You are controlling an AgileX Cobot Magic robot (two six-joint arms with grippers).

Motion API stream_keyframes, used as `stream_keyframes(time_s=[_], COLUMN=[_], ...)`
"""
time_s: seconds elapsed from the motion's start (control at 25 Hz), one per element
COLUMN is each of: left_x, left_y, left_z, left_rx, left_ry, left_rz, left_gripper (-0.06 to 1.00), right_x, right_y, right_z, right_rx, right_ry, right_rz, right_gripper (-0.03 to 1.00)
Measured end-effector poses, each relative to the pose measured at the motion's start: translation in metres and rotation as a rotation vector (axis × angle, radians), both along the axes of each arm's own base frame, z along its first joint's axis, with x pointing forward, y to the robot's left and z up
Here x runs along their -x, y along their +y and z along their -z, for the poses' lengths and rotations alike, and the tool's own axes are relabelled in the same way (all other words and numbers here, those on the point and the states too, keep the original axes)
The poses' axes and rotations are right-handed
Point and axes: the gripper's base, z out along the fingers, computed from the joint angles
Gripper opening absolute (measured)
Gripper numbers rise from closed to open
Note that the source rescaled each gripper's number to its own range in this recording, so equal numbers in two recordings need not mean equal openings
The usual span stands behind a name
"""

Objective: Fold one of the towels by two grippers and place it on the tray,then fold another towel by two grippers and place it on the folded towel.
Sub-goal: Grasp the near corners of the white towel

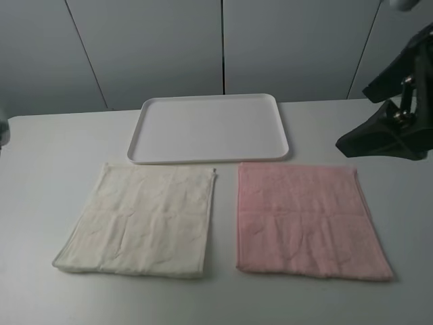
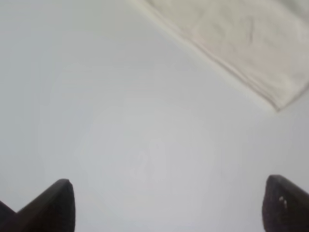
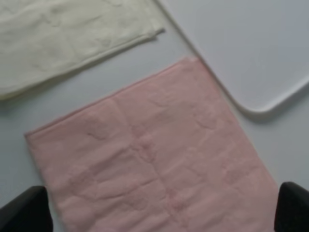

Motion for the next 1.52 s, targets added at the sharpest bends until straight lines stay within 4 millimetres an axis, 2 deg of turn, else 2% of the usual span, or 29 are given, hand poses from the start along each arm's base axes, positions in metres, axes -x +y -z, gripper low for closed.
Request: stream_keyframes(time_s=[0.16, 0.4, 0.56, 0.68, 0.96, 1.2, 1.36, 1.52], left_x=[-0.013, -0.023, -0.032, -0.037, -0.015, 0.009, 0.017, 0.014], left_y=[-0.013, -0.017, -0.020, -0.024, -0.017, -0.011, -0.012, -0.015], left_z=[0.020, 0.036, 0.044, 0.059, 0.116, 0.149, 0.158, 0.159], left_rx=[-0.045, -0.105, -0.125, -0.116, -0.166, -0.169, -0.139, -0.117], left_ry=[0.078, 0.159, 0.140, 0.139, 0.367, 0.402, 0.382, 0.346], left_rz=[0.098, 0.231, 0.334, 0.384, 0.500, 0.560, 0.596, 0.596], left_gripper=[0.99, 0.99, 0.99, 0.99, 0.99, 0.99, 0.99, 0.99], right_x=[-0.005, -0.005, -0.001, 0.006, 0.021, 0.026, 0.018, 0.012], right_y=[0.028, 0.070, 0.092, 0.107, 0.137, 0.157, 0.172, 0.182], right_z=[0.020, 0.046, 0.063, 0.074, 0.100, 0.123, 0.124, 0.127], right_rx=[0.068, 0.150, 0.189, 0.226, 0.331, 0.356, 0.351, 0.361], right_ry=[0.035, 0.032, 0.055, 0.055, 0.049, 0.092, 0.108, 0.124], right_rz=[-0.159, -0.337, -0.424, -0.494, -0.590, -0.588, -0.555, -0.553], right_gripper=[1.00, 1.00, 1.00, 1.00, 1.00, 1.00, 1.00, 1.00])
